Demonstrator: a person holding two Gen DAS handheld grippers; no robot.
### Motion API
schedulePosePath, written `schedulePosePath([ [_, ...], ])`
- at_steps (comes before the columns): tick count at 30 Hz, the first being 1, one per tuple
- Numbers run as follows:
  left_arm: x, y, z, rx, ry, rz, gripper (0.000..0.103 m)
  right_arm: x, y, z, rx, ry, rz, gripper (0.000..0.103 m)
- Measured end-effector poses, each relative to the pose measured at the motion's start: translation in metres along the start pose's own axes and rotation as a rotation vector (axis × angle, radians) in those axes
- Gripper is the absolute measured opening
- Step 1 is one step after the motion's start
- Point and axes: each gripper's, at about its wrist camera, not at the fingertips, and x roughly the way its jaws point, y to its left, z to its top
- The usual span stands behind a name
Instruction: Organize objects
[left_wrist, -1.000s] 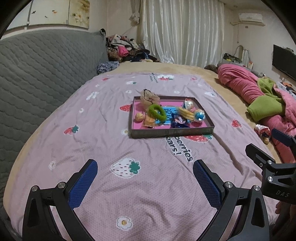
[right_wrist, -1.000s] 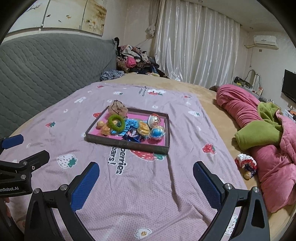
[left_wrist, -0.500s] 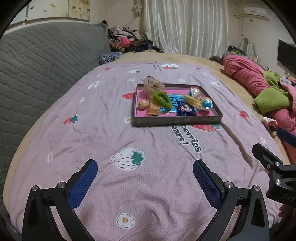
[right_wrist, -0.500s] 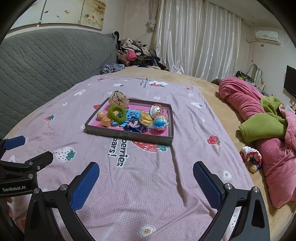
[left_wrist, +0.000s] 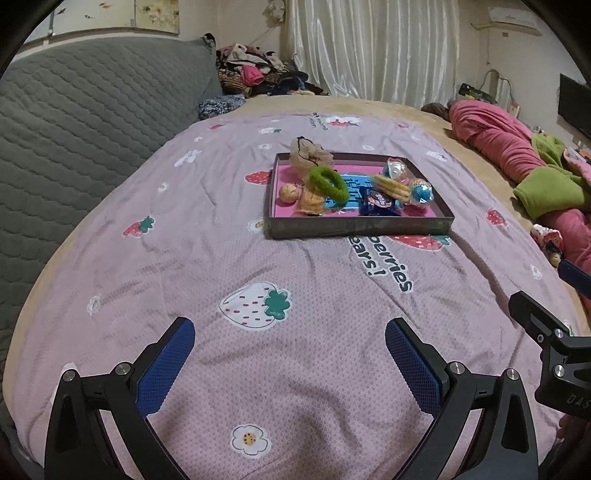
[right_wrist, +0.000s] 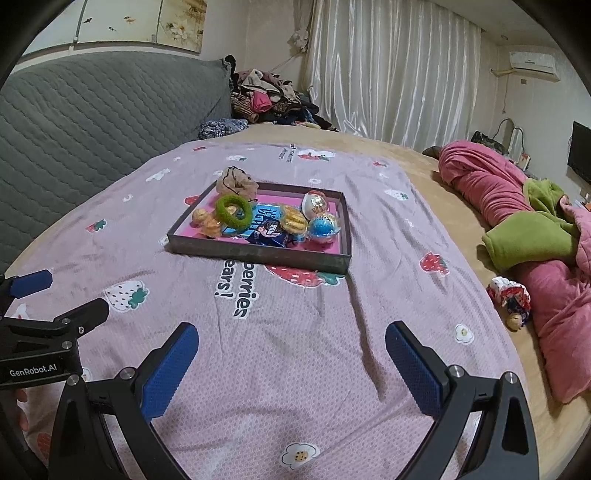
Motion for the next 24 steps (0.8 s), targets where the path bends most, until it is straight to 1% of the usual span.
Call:
schedulePosePath([
  [5,0.002,0.003,-0.002,-0.012,-0.009,-0.008,0.103,0.005,0.0,-0.005,0.008,0.009,0.002,0.102],
  [10,0.002,0.004,-0.004,-0.013,-0.04,-0.003,0.103,0.01,0.001,-0.009,0.007,0.014,0.002,0.102],
  [12,0.003,0.005,-0.004,-0.017,-0.052,-0.016,0.103,0.011,0.001,-0.01,0.007,0.019,0.0,0.102],
  [24,0.011,0.003,-0.008,-0.006,-0.068,-0.017,0.103,0.017,-0.002,-0.013,0.014,0.014,-0.008,0.102],
])
